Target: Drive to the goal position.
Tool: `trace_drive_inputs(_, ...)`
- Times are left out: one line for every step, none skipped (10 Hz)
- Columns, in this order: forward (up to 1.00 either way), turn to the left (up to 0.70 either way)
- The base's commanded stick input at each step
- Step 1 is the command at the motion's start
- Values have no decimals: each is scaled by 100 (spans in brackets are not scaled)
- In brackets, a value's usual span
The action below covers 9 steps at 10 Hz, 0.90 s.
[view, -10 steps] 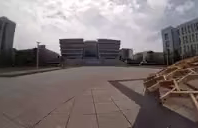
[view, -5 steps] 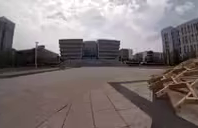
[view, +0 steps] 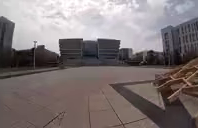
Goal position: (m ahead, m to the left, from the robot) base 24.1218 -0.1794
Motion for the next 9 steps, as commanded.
trace_drive_inputs(70,0)
trace_drive_inputs(70,0)
trace_drive_inputs(70,0)
trace_drive_inputs(70,0)
trace_drive_inputs(70,0)
trace_drive_inputs(70,0)
trace_drive_inputs(70,0)
trace_drive_inputs(70,0)
trace_drive_inputs(70,0)
